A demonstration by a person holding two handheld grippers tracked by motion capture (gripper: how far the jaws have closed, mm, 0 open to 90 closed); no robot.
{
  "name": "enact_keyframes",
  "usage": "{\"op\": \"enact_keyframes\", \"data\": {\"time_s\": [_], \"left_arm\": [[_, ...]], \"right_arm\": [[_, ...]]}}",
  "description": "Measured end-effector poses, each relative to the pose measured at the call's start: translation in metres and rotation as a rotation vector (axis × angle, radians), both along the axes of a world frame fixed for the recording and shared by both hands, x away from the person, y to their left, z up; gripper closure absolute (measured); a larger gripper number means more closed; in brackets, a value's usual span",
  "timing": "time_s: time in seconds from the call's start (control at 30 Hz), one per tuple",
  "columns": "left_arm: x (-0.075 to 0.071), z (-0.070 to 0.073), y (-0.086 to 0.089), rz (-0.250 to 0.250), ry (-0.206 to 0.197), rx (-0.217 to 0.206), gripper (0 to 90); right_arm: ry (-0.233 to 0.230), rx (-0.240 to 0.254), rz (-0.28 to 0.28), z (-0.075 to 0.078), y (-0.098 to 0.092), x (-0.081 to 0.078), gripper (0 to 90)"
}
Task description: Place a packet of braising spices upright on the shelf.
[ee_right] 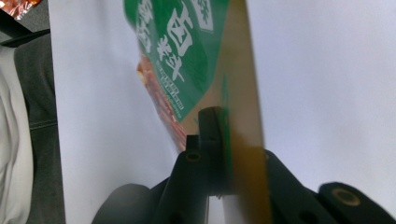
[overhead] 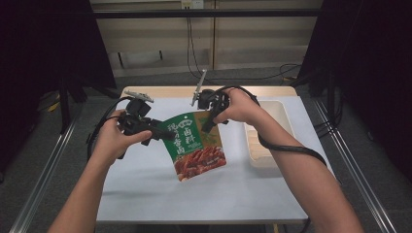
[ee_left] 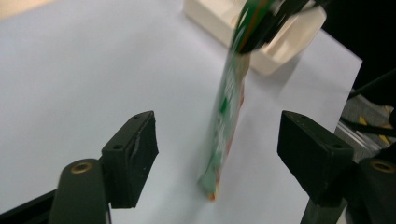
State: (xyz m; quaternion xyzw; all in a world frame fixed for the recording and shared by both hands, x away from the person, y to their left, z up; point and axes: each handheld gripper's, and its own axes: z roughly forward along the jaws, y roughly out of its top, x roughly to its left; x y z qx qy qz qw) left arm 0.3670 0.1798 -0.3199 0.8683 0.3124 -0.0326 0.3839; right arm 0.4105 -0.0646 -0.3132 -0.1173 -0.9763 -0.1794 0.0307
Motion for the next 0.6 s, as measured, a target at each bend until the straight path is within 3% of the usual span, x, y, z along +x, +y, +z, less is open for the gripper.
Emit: {"op": "enact_keyframes", "data": {"time_s": [0.07,0.27,0.43,0.6], "left_arm": [[0.0,-0.007,0.003,0.009,0.003,0.004,23.2],[-0.003,-0.026,0.013,0.062,-0.045,-0.003,13.9],[-0.007,-0.04,0.02,0.107,-0.072,0.033,7.3],[-0.007,-0.056,0.027,0.141,-0.069,0.048,5.0]], "right_arm": [[-0.008,-0.002,-0.007,0.003,-0.001,0.0,90.0],[-0.007,-0.003,-0.022,0.012,-0.004,0.002,90.0],[-0.003,-0.01,-0.037,0.016,-0.005,0.004,90.0],[-0.006,-0.013,-0.045,0.02,-0.005,0.007,90.0]]}}
